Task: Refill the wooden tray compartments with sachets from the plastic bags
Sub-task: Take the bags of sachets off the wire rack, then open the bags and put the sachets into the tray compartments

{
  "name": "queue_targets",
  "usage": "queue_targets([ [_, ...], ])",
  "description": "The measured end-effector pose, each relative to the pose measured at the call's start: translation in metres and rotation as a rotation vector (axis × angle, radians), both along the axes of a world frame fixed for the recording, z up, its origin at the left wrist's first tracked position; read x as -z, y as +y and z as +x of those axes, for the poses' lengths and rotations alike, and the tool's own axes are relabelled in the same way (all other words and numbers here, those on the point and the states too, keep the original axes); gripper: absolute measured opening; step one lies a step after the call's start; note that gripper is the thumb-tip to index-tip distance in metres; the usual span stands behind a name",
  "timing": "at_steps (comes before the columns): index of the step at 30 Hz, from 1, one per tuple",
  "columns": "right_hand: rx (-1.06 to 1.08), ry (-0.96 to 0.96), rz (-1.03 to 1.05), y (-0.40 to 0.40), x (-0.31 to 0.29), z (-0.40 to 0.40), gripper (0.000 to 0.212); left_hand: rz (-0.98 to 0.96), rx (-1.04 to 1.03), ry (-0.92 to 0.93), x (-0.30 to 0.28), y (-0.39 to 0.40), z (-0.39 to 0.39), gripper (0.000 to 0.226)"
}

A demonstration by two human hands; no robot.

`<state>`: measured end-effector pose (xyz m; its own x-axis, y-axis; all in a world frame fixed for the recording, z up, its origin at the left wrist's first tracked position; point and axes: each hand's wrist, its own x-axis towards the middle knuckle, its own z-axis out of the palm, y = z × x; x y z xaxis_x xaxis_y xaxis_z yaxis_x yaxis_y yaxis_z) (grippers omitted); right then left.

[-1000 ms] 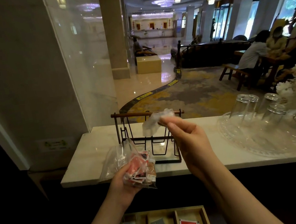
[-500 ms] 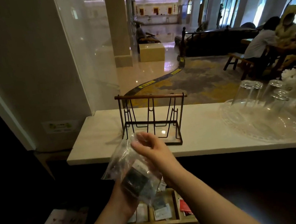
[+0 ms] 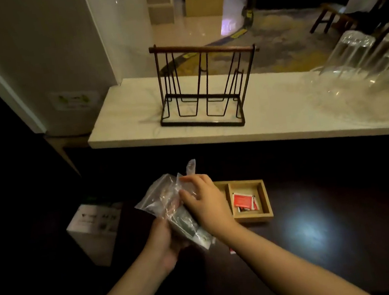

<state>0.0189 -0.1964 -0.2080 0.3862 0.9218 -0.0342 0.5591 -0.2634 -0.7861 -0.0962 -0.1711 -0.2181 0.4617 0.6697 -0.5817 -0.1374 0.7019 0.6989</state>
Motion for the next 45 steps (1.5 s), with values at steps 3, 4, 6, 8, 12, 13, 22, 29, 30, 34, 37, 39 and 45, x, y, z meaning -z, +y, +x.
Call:
queue_targets([
  [3, 0.046, -0.004, -0.065, -0.021, 0.034, -0.008, 0.045, -0.043, -0.046, 0.129, 0.027, -0.02, -0.008, 0.031],
  [4, 0.055, -0.018, -0.101, -0.027, 0.044, -0.01, 0.047, -0.043, -0.064, 0.15, 0.036, -0.026, -0.01, 0.029],
  [6, 0.077, 0.015, -0.182, -0.035, 0.067, -0.014, 0.048, -0.036, -0.081, 0.18, 0.052, -0.034, -0.015, 0.026],
  [8, 0.101, 0.078, -0.193, -0.042, 0.085, -0.015, 0.045, -0.036, -0.088, 0.204, 0.066, -0.043, -0.016, 0.024],
  [12, 0.138, 0.111, -0.155, -0.053, 0.107, -0.01, 0.033, -0.128, -0.13, 0.192, 0.094, -0.055, -0.015, 0.024],
  [13, 0.144, 0.096, -0.142, -0.054, 0.112, -0.008, 0.03, -0.144, -0.131, 0.184, 0.1, -0.056, -0.015, 0.022],
  [22, 0.155, -0.02, -0.105, -0.079, 0.151, 0.014, 0.031, 0.004, 0.028, 0.329, 0.127, -0.045, -0.023, 0.018],
  [29, 0.14, -0.038, -0.067, -0.076, 0.157, 0.02, 0.028, 0.357, -0.058, 0.652, 0.117, -0.036, -0.03, 0.061],
  [30, 0.142, -0.046, -0.064, -0.076, 0.157, 0.022, 0.029, 0.456, -0.079, 0.783, 0.111, -0.036, -0.03, 0.074],
  [34, 0.14, -0.118, -0.038, -0.08, 0.157, 0.033, 0.037, 1.247, 0.024, 1.173, 0.105, -0.033, -0.033, 0.076],
  [37, 0.177, -0.197, -0.045, -0.082, 0.158, 0.043, 0.038, 1.642, 0.573, 1.15, 0.114, -0.039, -0.024, 0.064],
  [39, 0.216, -0.196, -0.048, -0.083, 0.155, 0.048, 0.045, 1.755, 0.954, 1.015, 0.128, -0.05, -0.016, 0.062],
  [45, 0.246, -0.195, -0.046, -0.089, 0.15, 0.07, 0.073, 1.728, 1.31, 0.975, 0.151, -0.051, -0.001, 0.085],
])
